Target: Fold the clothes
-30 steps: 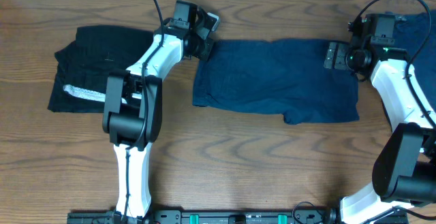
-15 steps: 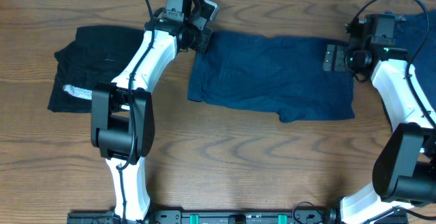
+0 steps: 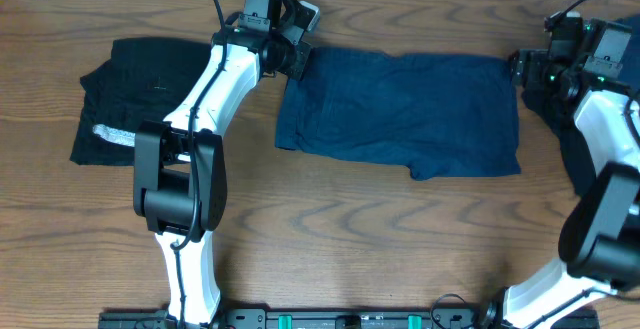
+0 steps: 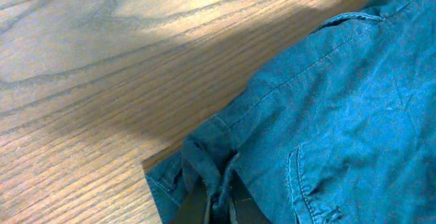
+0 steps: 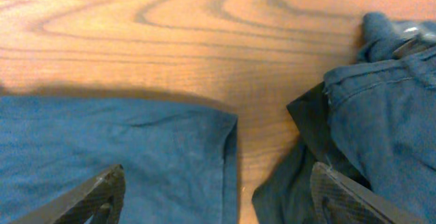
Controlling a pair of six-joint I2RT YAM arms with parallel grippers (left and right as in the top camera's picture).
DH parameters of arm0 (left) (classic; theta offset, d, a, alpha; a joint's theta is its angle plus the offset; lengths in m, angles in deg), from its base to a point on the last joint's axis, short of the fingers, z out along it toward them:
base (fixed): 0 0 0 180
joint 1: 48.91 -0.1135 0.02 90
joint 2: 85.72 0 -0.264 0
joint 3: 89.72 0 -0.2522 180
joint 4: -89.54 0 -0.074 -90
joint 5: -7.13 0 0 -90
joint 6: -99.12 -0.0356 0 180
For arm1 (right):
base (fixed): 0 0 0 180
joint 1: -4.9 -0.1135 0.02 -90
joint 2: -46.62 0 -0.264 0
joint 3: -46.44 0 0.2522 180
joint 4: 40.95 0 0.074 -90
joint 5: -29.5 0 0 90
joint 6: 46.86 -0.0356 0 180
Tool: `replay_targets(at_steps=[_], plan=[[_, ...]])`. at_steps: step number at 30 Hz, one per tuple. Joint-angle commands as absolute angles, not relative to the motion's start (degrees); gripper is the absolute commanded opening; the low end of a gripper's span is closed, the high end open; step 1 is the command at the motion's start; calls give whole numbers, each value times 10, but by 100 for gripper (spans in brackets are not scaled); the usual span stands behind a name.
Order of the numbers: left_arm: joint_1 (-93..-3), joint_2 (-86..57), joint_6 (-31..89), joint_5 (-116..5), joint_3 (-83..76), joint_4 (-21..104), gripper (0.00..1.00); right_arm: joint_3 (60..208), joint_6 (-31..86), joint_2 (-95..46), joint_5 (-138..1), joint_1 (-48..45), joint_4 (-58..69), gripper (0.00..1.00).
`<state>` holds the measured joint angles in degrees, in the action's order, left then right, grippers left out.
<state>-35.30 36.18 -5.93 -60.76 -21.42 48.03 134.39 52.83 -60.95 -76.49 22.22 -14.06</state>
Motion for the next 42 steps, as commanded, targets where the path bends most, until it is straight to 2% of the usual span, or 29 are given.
replay_targets(at_steps=[1, 8, 20, 24, 25, 26, 31, 33, 35, 37, 40, 42], plan=[[-355, 354, -60, -610, -211, 478, 6, 1342, 543, -663, -826, 231, -165, 88], [-355, 354, -60, -610, -211, 477, 6, 1342, 508, -753, -843, 236, -271, 88], [-355, 354, -60, -610, -211, 477, 6, 1343, 400, -836, -848, 237, -376, 86], [-355, 354, -60, -610, -211, 477, 6, 1343, 374, -838, -898, 237, -394, 71], [-355, 354, -60, -610, -211, 477, 6, 1344, 373, -838, -926, 237, -403, 63], [-355, 354, -60, -610, -211, 477, 6, 1345, 371, -838, -953, 237, -411, 60], [-355, 354, -60, -610, -211, 477, 6, 1350, 322, -838, -979, 239, -422, 59], [-355, 354, -60, -611, -211, 478, 6, 1352, 322, -838, -971, 241, -423, 49], [-355, 354, -60, -611, -211, 478, 6, 1358, 322, -838, -969, 245, -423, 26], [-355, 354, -60, -611, -211, 478, 6, 1368, 322, -835, -970, 250, -419, 13], [-355, 354, -60, -611, -211, 478, 6, 1382, 323, -822, -972, 256, -406, 1], [-355, 353, -60, -611, -211, 478, 6, 1387, 332, -810, -983, 257, -396, 1]])
